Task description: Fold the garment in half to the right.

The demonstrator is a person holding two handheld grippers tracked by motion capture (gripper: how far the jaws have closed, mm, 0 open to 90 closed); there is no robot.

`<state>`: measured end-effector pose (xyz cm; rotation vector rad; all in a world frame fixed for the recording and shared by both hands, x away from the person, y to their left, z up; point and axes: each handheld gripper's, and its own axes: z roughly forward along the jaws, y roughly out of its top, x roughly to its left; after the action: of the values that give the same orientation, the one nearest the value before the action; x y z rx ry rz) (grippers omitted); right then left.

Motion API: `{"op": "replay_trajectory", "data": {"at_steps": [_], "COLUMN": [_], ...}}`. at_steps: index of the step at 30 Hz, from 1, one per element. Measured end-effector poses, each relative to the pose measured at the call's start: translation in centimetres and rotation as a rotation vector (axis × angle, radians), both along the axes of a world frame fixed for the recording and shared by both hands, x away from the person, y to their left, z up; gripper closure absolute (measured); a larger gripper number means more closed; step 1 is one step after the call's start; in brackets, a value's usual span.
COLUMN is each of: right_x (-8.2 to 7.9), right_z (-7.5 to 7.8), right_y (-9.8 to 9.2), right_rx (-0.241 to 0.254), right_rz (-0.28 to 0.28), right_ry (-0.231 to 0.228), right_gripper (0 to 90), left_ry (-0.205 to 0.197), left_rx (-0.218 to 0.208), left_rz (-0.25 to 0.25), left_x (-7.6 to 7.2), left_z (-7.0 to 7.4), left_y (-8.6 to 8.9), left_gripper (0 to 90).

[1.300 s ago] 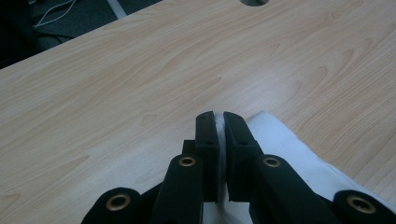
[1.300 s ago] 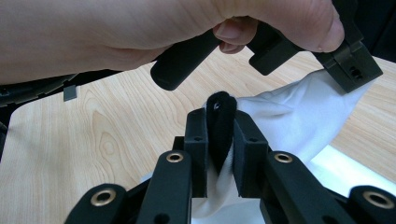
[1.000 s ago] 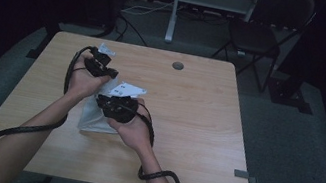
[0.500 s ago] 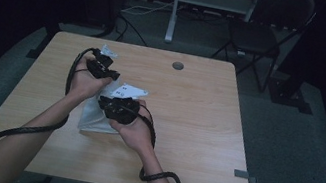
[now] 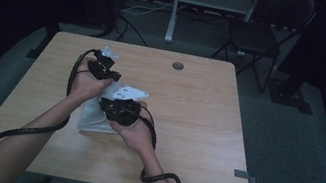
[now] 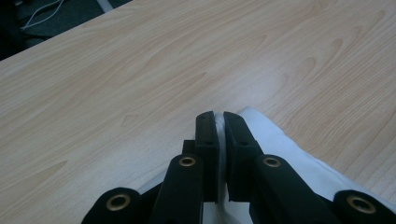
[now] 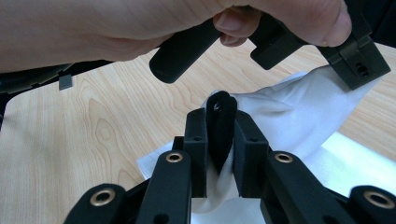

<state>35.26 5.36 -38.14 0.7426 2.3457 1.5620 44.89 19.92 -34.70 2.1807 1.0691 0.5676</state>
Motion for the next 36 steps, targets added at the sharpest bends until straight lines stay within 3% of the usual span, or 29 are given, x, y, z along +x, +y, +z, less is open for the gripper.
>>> {"op": "replay_trajectory", "data": {"at_steps": [36], "right_x": [-0.2], "right_z": [-1.1], "right_y": [-1.1], "right_rx": [-0.014], "right_rz": [-0.019], "right_ry": [0.020], "right_gripper": [78.4], "left_ry": [0.016], "left_rx": [0.012], "left_rz": [-0.045], "left_x": [-0.1], "left_z": [-1.3], "left_y": [-1.2], "left_gripper": [85.5]}}
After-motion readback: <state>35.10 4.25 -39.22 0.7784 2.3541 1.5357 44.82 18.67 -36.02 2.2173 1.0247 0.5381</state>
